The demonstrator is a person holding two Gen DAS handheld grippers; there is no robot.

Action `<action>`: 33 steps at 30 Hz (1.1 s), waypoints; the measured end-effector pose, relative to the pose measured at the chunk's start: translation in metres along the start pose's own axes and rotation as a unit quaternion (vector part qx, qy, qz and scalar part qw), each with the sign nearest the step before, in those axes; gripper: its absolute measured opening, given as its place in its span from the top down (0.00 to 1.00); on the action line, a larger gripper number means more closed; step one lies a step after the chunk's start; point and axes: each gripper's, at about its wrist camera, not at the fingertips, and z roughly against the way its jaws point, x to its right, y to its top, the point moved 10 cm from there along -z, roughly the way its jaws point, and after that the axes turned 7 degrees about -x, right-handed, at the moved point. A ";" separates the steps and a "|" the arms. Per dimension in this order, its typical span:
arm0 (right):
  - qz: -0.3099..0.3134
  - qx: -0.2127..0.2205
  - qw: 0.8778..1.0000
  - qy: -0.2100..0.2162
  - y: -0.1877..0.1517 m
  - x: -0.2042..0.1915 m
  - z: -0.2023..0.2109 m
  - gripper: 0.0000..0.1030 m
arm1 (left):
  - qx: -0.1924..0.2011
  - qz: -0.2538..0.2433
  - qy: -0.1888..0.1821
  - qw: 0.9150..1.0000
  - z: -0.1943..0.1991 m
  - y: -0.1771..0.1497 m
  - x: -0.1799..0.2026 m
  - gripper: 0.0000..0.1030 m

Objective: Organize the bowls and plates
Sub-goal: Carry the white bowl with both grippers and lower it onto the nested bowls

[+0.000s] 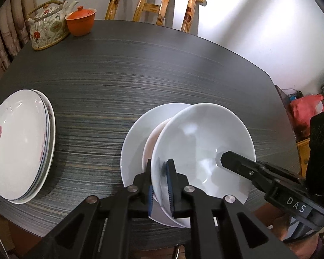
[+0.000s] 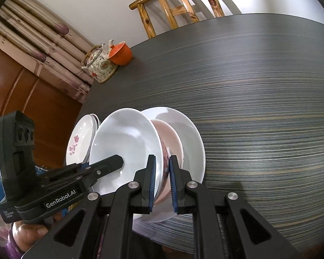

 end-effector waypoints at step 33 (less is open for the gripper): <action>-0.015 0.000 1.000 0.000 0.000 0.003 0.000 0.85 | 0.008 -0.054 0.053 0.997 0.008 -0.002 0.011 0.88</action>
